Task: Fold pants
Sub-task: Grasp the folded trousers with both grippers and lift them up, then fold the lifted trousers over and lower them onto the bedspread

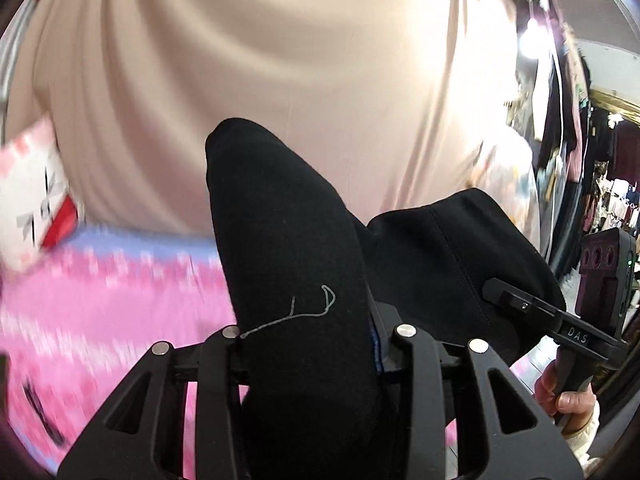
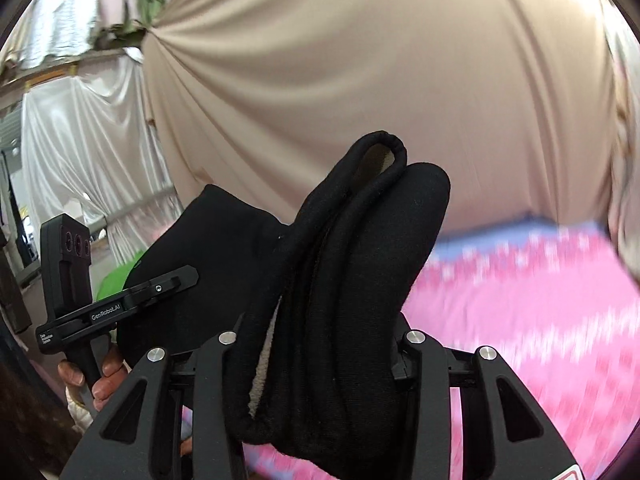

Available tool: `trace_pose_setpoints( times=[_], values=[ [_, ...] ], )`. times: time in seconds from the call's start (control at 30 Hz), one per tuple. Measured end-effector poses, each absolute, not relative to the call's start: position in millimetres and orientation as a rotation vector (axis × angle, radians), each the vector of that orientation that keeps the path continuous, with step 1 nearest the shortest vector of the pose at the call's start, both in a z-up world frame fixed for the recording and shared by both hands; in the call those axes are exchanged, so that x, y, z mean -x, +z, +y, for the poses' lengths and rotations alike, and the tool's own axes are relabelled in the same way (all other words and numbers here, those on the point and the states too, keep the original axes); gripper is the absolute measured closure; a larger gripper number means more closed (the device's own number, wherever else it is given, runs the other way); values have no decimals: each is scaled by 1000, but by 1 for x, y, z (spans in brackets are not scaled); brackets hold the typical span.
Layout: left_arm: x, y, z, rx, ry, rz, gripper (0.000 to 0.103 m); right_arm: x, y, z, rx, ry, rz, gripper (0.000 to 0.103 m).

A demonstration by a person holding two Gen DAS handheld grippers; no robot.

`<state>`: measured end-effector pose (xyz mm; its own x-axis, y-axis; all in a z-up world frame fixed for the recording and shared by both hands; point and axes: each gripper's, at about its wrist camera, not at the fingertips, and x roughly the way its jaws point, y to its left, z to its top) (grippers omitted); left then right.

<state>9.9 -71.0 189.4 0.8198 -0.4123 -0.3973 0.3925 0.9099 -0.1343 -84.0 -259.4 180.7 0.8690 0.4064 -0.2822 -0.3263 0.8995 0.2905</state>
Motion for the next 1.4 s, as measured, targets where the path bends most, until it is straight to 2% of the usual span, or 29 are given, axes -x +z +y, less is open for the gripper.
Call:
trace_pose_setpoints(
  times=[0.2, 0.4, 0.53, 0.67, 0.77, 0.83, 0.87, 0.9, 0.93, 0.97, 1.03, 1.07, 1.1, 1.17, 1.2, 1.27, 1.33, 1.4],
  values=[
    [-74, 216, -79, 44, -373, 299, 67, 12, 210, -269, -221, 401, 246, 63],
    [-169, 195, -92, 24, -302, 303, 66, -99, 194, -291, -279, 406, 250, 62],
    [-251, 148, -100, 12, -272, 374, 66, -173, 156, -302, -315, 384, 286, 61],
    [-324, 77, -109, -33, -227, 442, 65, -258, 86, -321, -394, 336, 397, 58],
    [-377, 7, -113, -40, -185, 588, 62, -313, 20, -334, -448, 272, 531, 53],
    [-408, -49, -112, -36, -155, 763, 61, -340, -26, -339, -437, 206, 671, 50],
    [-417, -71, -110, -50, -112, 842, 54, -356, -54, -343, -420, 145, 798, 41],
    [-417, -81, -103, -38, -100, 842, 47, -360, -68, -350, -435, 126, 854, 40],
    [-410, -73, -87, 61, -137, 815, 47, -356, -72, -363, -521, 181, 835, 40],
    [-407, -66, -79, 98, -143, 818, 44, -346, -65, -378, -576, 166, 807, 34],
    [-396, -39, -61, 144, -120, 788, 43, -324, -39, -393, -507, 22, 727, 33],
    [-391, -27, -57, 142, -108, 754, 43, -316, -25, -394, -474, 16, 683, 36],
    [-387, -14, -56, 129, -100, 723, 37, -313, -13, -391, -453, 53, 658, 53],
    [-386, 5, -68, 102, -103, 696, 29, -318, 7, -368, -390, 124, 650, 68],
    [-387, 8, -75, 99, -108, 698, 20, -325, 12, -354, -350, 149, 654, 68],
    [-393, -1, -96, 59, -97, 729, 12, -338, 4, -318, -233, 173, 690, 69],
    [-409, -39, -109, -47, -29, 823, 12, -364, -37, -299, -116, 94, 825, 70],
    [-425, -74, -117, -126, 12, 951, 12, -364, -52, -307, -94, 86, 788, 70]
  ],
)
